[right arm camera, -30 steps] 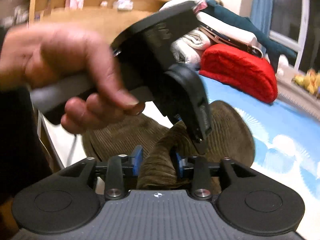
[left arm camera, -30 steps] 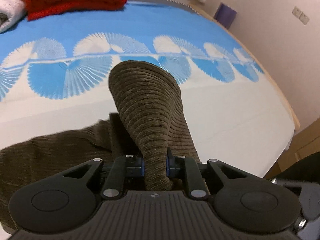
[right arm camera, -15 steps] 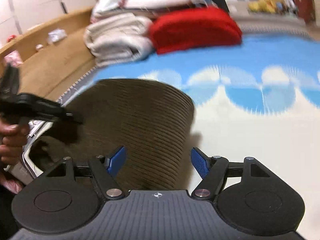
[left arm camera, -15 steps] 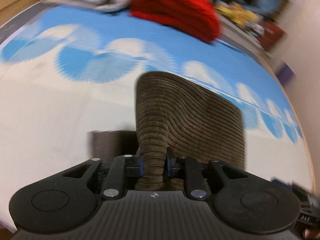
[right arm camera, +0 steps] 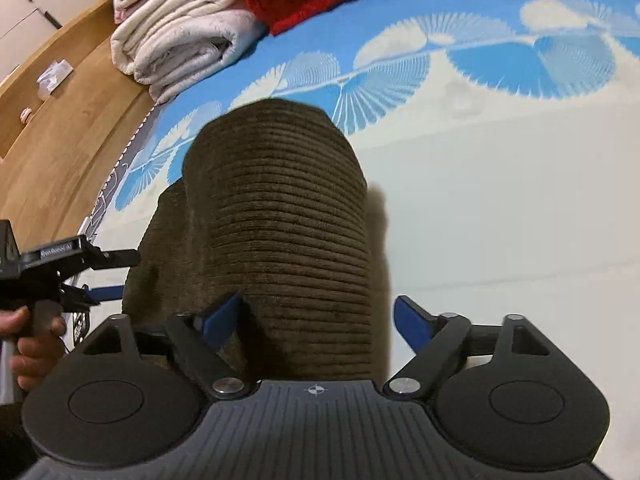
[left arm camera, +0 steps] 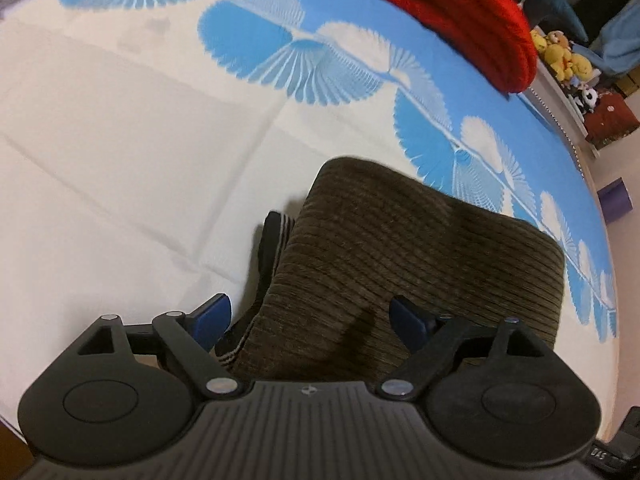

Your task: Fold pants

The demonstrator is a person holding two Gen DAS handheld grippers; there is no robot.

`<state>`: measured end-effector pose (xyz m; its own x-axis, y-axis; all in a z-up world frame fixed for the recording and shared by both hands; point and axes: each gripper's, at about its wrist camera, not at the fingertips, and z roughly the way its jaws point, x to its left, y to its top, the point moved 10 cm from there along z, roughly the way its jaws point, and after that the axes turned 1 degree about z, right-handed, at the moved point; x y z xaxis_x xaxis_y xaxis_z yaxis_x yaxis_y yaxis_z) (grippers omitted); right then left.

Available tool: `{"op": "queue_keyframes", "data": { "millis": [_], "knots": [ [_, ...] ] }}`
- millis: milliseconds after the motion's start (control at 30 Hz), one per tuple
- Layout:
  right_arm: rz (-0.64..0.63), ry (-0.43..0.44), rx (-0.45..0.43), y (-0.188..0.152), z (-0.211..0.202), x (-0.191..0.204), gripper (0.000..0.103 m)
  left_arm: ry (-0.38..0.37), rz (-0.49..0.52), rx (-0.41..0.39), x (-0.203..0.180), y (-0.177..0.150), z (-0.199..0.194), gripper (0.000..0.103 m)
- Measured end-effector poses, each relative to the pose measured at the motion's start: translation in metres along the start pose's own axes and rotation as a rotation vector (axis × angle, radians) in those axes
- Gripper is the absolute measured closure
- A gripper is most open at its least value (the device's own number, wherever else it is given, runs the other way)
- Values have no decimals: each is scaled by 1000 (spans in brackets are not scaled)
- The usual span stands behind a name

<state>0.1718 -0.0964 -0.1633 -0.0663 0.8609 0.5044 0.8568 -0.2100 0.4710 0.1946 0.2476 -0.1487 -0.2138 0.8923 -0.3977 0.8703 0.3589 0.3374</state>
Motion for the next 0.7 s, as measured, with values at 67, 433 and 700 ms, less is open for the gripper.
{"op": "queue_keyframes", "data": {
  "millis": [67,433,700],
  "knots": [
    [34,-1,20,-2,12,-4,9,-4,-17,30,6,-3,14,13],
    [42,48,65,-8,48,2,27,20,-30,102,-2,-5,61,6],
    [-58,67,6,12,20,17,63,33,41,59,-42,1,40,51]
  ]
}}
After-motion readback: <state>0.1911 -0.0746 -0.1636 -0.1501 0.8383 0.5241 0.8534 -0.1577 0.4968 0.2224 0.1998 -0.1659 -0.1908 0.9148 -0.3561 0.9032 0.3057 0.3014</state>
